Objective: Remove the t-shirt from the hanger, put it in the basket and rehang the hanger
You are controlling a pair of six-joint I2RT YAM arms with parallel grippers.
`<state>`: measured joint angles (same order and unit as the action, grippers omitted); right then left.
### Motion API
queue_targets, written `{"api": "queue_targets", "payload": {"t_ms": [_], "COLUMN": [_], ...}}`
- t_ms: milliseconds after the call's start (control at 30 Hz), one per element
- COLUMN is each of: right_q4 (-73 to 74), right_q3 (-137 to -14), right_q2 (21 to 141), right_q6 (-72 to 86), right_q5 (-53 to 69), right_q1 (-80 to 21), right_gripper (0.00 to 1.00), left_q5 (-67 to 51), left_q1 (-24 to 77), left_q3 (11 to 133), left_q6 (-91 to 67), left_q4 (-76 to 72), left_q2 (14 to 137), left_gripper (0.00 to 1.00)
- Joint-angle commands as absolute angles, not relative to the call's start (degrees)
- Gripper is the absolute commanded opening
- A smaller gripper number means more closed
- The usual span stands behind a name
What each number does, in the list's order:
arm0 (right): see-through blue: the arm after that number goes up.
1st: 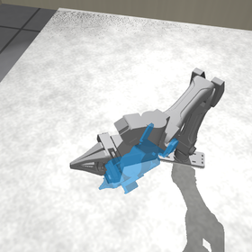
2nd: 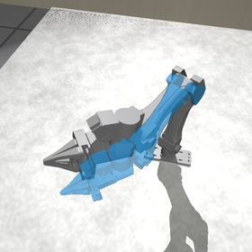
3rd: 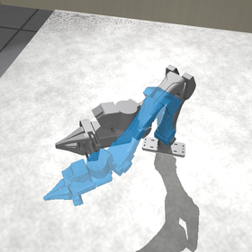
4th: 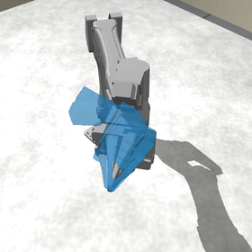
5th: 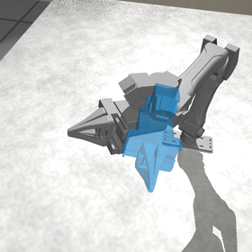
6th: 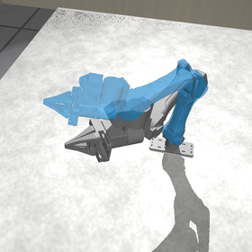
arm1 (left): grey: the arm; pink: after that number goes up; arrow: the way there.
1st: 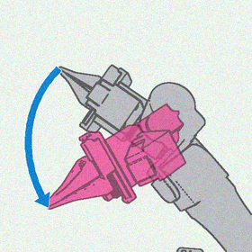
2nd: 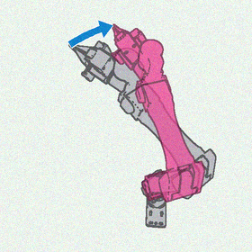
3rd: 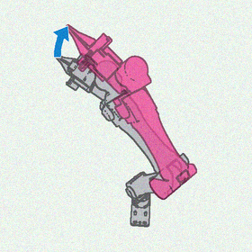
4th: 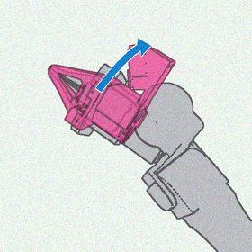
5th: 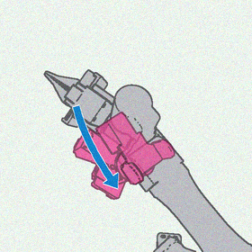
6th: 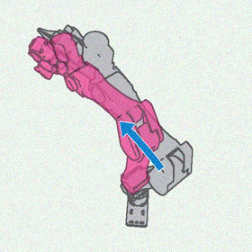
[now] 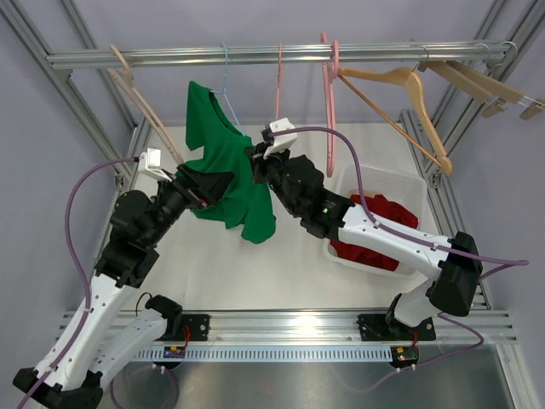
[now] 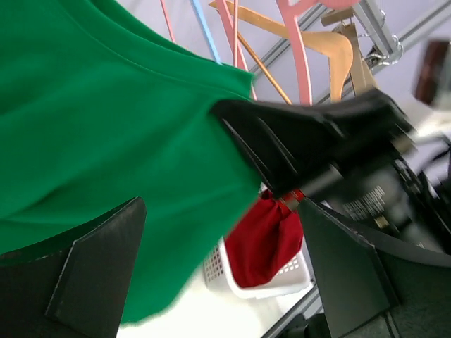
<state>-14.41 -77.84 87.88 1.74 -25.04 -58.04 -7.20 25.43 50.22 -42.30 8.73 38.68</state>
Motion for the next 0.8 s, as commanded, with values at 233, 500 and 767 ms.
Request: {"api": "queue_targets", "payload": {"t_ms": [233, 500, 767], "right_q4": [-11.3, -22.0, -42.0], "right_q3": [-82.0, -90.8, -87.7], "right_q2": [89.7, 96.0, 95.5], "right_q6": [-6.8, -19.3, -29.4], "right_q5": [-33.1, -35.5, -34.8], "right_q1": [-62.2, -59.2, -59.2], "right_gripper": [0.00, 0.00, 0.00], "left_q5": [-6.8, -6.1, -4.2], "left_q1": [25.1, 25.1, 25.1], "left_q3": [57.1, 56.3, 56.2], "left_q6": [-46.7, -46.0, -44.9], "left_q4": [-4.8, -4.0, -2.8], "left_q2": [47.3, 46.1, 43.3], "left_gripper": [0.91, 0.91, 0.91]}}
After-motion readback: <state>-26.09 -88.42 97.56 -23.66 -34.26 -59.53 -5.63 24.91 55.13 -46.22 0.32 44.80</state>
